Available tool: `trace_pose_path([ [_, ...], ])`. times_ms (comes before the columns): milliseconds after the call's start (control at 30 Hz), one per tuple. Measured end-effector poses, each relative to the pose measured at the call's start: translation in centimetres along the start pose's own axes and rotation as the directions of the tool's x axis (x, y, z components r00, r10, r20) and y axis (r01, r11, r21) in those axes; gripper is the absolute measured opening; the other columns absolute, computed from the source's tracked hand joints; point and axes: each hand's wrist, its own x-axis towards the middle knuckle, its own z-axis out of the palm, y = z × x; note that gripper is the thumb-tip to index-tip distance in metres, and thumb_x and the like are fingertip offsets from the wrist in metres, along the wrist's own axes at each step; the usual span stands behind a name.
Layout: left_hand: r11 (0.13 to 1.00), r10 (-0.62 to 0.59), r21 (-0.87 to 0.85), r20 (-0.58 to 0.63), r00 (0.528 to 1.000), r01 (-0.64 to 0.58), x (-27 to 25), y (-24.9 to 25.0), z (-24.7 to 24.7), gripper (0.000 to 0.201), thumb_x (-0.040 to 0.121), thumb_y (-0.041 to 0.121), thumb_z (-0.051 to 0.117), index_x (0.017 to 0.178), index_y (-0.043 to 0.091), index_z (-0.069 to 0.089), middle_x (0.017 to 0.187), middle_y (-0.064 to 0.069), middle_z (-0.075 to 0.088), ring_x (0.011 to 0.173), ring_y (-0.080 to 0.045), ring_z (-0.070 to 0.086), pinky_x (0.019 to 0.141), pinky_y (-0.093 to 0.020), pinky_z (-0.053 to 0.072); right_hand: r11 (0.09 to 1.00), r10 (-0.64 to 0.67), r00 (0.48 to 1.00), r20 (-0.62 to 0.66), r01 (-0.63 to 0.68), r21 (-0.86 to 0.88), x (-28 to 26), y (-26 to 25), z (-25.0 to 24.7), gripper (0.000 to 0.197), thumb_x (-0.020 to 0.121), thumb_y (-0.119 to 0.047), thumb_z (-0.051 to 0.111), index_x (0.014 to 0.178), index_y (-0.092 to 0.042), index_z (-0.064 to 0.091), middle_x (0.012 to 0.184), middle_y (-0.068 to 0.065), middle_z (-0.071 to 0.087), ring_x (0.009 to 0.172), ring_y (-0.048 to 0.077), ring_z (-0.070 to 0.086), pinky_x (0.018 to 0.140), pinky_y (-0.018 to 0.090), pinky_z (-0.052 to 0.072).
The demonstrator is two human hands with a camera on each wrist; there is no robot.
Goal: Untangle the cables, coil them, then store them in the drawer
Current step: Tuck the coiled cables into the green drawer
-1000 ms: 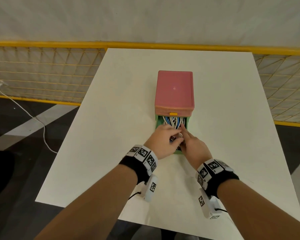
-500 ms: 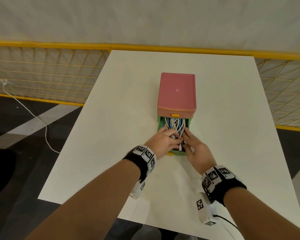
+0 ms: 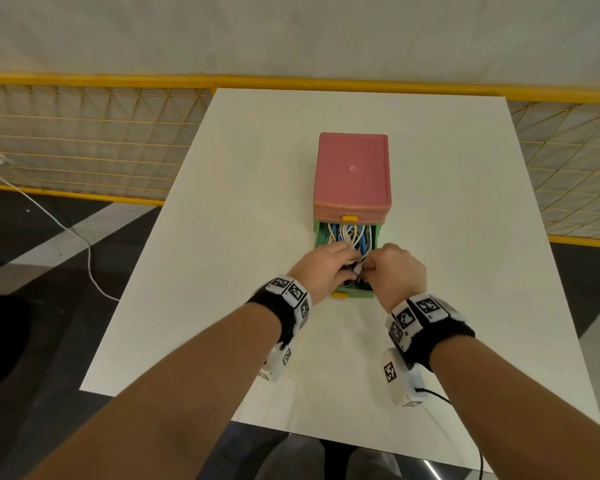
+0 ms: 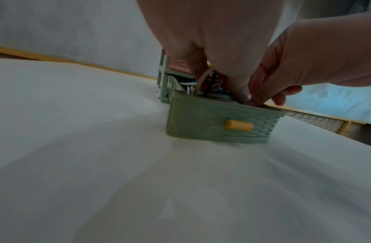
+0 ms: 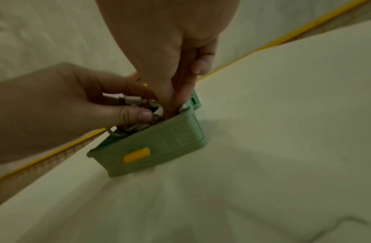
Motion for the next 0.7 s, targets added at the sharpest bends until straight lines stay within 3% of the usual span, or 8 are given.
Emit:
trace_pose_path([
  [133, 1.0, -0.013, 0.002, 0.021, 1.0, 0.013, -0.1, 0.2, 0.1, 0.019, 0.089, 0.012, 0.064, 0.105, 0.003, 0.07, 0.1, -0.013, 0.068, 0.09, -0.03, 0.063, 0.076, -0.041, 0.052, 0.982, -0.145, 0.989, 0.015, 0.146, -0.12, -0.2, 0.2, 0.0, 0.02, 0.09, -0.022, 0.052, 0.093, -0.017, 0.071, 0.094, 0.004, 0.061, 0.083, 0.026, 0.062, 0.06, 0.028, 0.035],
  [300, 0.979, 0.17, 0.092, 0.115, 0.979, -0.181, -1.8, -1.0, 0.8, 0.036, 0.091, 0.022, 0.046, 0.113, 0.01, 0.072, 0.123, -0.01, 0.063, 0.102, -0.032, 0.056, 0.092, -0.037, 0.048, 0.951, -0.246, 0.969, 0.027, 0.246, -0.186, -1.2, 1.1, 0.1, 0.024, 0.094, -0.022, 0.045, 0.1, -0.024, 0.068, 0.094, -0.001, 0.069, 0.083, 0.024, 0.065, 0.059, 0.027, 0.037],
  [367, 0.981, 0.151, 0.096, 0.172, 0.974, -0.169, -1.9, -1.2, 0.7, 0.034, 0.093, 0.019, 0.047, 0.115, 0.008, 0.071, 0.128, -0.013, 0.059, 0.108, -0.034, 0.052, 0.098, -0.039, 0.043, 0.946, -0.269, 0.963, 0.025, 0.268, -0.183, -2.0, 0.9, 0.6, 0.025, 0.093, -0.018, 0.044, 0.105, -0.023, 0.066, 0.094, 0.0, 0.071, 0.081, 0.026, 0.066, 0.058, 0.026, 0.034],
  [467, 0.994, 0.089, 0.044, 0.208, 0.974, -0.1, -1.2, -0.9, 0.0, 0.026, 0.093, 0.013, 0.058, 0.115, 0.009, 0.07, 0.127, -0.009, 0.059, 0.11, -0.03, 0.052, 0.1, -0.038, 0.041, 0.962, -0.266, 0.96, -0.088, 0.259, -0.086, -2.7, 0.7, 1.2, 0.022, 0.087, -0.021, 0.053, 0.105, -0.021, 0.066, 0.079, 0.002, 0.073, 0.064, 0.027, 0.068, 0.053, 0.025, 0.038],
  [600, 0.991, 0.106, 0.053, 0.225, 0.969, -0.121, -1.1, -0.5, -1.3, 0.016, 0.094, 0.006, 0.048, 0.106, 0.007, 0.059, 0.1, -0.008, 0.062, 0.088, -0.022, 0.052, 0.083, -0.042, 0.046, 0.947, -0.317, 0.929, -0.19, 0.298, -0.124, -3.1, 1.0, 1.5, 0.039, 0.078, -0.029, 0.064, 0.116, -0.021, 0.063, 0.056, -0.001, 0.068, 0.041, 0.022, 0.059, 0.043, 0.021, 0.037],
  [633, 0.992, 0.106, 0.044, 0.219, 0.97, -0.118, -1.3, -0.8, -1.5, 0.02, 0.094, 0.003, 0.046, 0.11, 0.007, 0.057, 0.103, -0.008, 0.062, 0.089, -0.021, 0.051, 0.084, -0.041, 0.047, 0.945, -0.32, 0.926, -0.202, 0.297, -0.139, -3.1, 0.9, 1.6, 0.044, 0.076, -0.03, 0.067, 0.119, -0.021, 0.063, 0.051, -0.001, 0.065, 0.037, 0.021, 0.057, 0.042, 0.02, 0.035],
  [700, 0.992, 0.108, 0.035, 0.199, 0.974, -0.117, -1.9, -1.7, -1.8, 0.037, 0.091, -0.005, 0.044, 0.123, 0.01, 0.055, 0.125, -0.007, 0.059, 0.105, -0.022, 0.055, 0.092, -0.036, 0.048, 0.943, -0.326, 0.916, -0.233, 0.298, -0.149, -2.9, 0.7, 1.8, 0.043, 0.075, -0.031, 0.071, 0.117, -0.023, 0.066, 0.05, -0.001, 0.065, 0.037, 0.02, 0.057, 0.04, 0.02, 0.033],
])
